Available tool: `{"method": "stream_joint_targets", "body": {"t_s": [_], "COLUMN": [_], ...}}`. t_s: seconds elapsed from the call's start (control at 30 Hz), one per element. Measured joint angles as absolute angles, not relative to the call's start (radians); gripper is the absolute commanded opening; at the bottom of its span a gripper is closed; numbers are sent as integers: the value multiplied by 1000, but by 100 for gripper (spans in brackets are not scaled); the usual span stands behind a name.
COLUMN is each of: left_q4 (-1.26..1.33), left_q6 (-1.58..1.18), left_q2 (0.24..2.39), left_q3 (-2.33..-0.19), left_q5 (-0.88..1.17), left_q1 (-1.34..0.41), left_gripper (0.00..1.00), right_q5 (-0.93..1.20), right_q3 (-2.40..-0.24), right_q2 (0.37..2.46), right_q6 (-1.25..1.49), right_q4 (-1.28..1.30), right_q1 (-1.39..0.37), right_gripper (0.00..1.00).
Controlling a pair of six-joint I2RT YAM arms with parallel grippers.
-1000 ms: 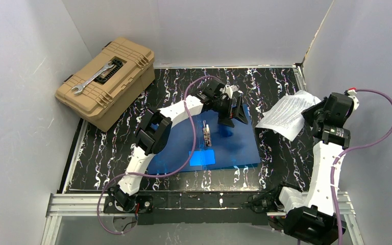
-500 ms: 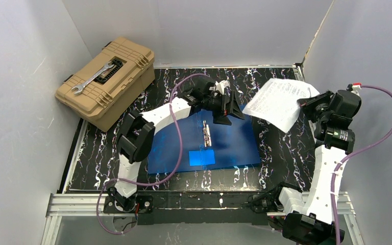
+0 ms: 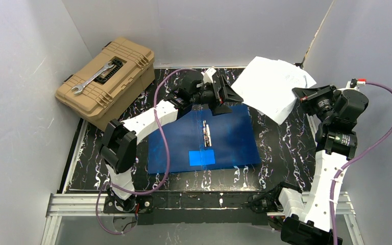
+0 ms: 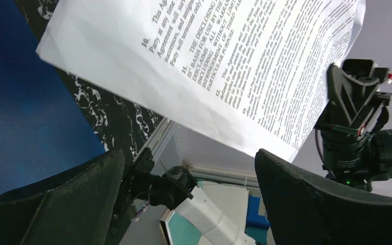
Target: Put the files into the folder
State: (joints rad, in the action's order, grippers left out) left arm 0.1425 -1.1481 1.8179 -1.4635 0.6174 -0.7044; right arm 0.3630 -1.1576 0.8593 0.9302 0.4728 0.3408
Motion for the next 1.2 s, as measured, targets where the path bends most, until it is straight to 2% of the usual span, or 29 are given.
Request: {"method": "stream_joint_targets", "body": {"t_s": [0.23,0.37,0.67,0.73,0.77,1.1,1.2], "left_q4": [239,278,339,344,344,358,358], "left_q6": [-1255,-1296,-1328,-1327,-1325,-1270,-1253], "left_q2": [1805,1804,1811,1823,1831,1926,1951], "left_q3": [-1444,-1422,-1428,-1442,-1454,-1505,-1521], "left_q5": [545,500,440,432,431,433,439], "left_q1": [-704,-704,-704,-704,-704,-697,-686], "left_gripper": [94,82,25,6,0,0,0], "right_q5": [425,440,463,462,459,424,396], "right_q3": [-1158,-1157,-1075,-1049,-1029,-836,-767], "right_q2": [857,849,810,809,806,810,820], "right_q6": [1003,1026,1050,1048,1045,986,958], "right_q4": [433,419,366,358,351,287,271], "right_q1": [340,339,331,331,331,331,331], "right_gripper": [1,1,1,1,1,1,11]}}
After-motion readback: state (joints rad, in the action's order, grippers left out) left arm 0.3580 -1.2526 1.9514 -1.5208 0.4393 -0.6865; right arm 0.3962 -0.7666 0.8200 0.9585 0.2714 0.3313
